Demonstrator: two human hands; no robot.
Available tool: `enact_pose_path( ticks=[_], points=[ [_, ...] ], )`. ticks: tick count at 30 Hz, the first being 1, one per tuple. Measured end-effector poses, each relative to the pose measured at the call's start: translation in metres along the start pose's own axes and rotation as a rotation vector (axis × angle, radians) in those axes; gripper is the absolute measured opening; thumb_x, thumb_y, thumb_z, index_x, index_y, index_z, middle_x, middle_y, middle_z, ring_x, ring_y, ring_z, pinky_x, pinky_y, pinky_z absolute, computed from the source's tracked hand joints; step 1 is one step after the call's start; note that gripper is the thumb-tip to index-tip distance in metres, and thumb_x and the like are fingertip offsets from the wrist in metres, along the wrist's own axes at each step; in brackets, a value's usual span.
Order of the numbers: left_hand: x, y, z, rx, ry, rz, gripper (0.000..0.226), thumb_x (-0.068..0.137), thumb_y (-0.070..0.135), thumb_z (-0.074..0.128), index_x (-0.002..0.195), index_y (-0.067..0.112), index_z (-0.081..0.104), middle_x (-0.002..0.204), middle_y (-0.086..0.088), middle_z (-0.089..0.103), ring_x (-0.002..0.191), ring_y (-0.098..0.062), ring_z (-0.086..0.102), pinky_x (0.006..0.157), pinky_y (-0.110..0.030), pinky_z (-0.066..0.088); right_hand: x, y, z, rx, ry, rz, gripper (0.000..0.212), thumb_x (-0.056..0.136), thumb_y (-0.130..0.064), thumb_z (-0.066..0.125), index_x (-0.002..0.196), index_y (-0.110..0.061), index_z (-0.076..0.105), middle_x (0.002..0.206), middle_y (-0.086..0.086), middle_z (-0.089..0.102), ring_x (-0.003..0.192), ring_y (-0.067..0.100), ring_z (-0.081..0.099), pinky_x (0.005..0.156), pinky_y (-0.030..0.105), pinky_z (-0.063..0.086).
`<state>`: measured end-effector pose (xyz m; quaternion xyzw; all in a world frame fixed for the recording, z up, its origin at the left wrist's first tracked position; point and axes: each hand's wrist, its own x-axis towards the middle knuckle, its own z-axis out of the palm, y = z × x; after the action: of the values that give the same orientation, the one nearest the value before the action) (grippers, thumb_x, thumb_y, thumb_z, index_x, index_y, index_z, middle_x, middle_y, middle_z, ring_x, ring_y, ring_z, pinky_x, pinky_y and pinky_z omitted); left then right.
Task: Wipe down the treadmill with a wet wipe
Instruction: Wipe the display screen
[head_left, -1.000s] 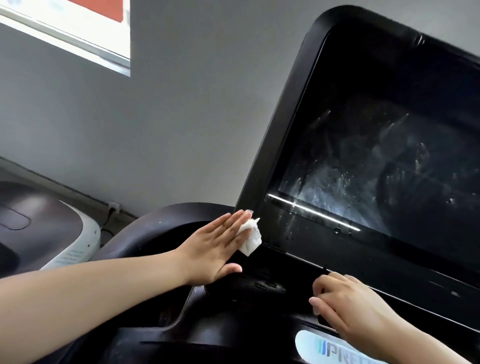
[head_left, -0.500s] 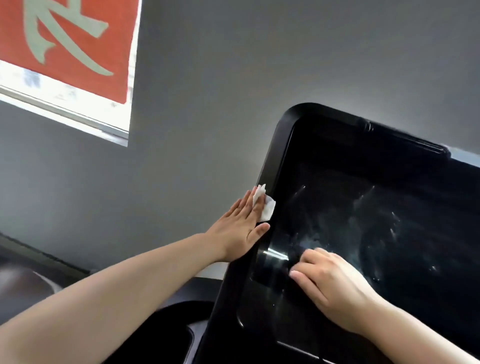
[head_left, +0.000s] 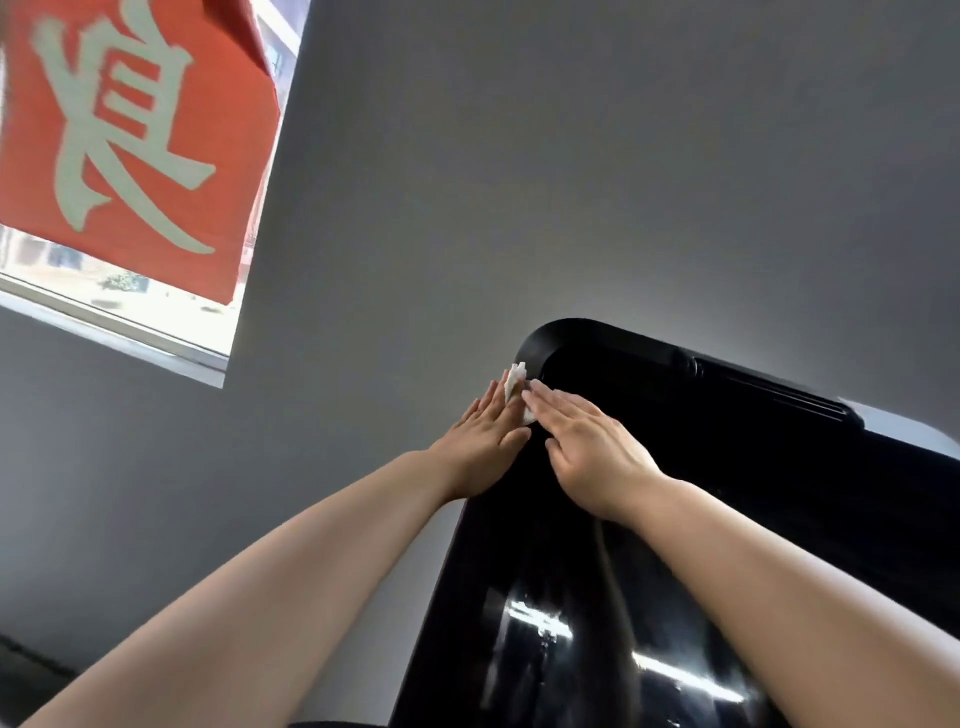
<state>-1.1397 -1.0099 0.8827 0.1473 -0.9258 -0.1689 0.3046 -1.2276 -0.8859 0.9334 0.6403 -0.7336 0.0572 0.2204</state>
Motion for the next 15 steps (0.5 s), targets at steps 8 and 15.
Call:
enact_pose_path(
  ticks=[8, 15],
  points=[
    [0.013, 0.005, -0.040, 0.273, -0.239, -0.045, 0.065, 0.100, 0.022, 0.034, 0.151, 0.022, -0.007, 0.155, 0.001, -0.023, 0.145, -0.016, -0.011, 0.118, -0.033, 0.000, 0.023, 0.002, -0.019, -0.077, 0.032, -0.037, 0.057, 0.096, -0.010, 0.030, 0.149, -0.028, 0.026, 0.156, -0.004, 0.024, 0.144, 0.011, 0.012, 0.113, 0.020, -0.001],
    [0.043, 0.032, -0.068, 0.265, -0.236, -0.118, 0.075, 0.096, 0.016, 0.041, 0.149, 0.016, -0.012, 0.157, 0.001, -0.017, 0.145, -0.014, -0.011, 0.117, -0.026, 0.000, 0.043, 0.025, -0.036, -0.211, 0.050, -0.042, 0.061, 0.095, -0.010, 0.027, 0.152, -0.020, 0.010, 0.157, -0.009, 0.017, 0.145, 0.012, 0.003, 0.114, 0.029, -0.009]
  ],
)
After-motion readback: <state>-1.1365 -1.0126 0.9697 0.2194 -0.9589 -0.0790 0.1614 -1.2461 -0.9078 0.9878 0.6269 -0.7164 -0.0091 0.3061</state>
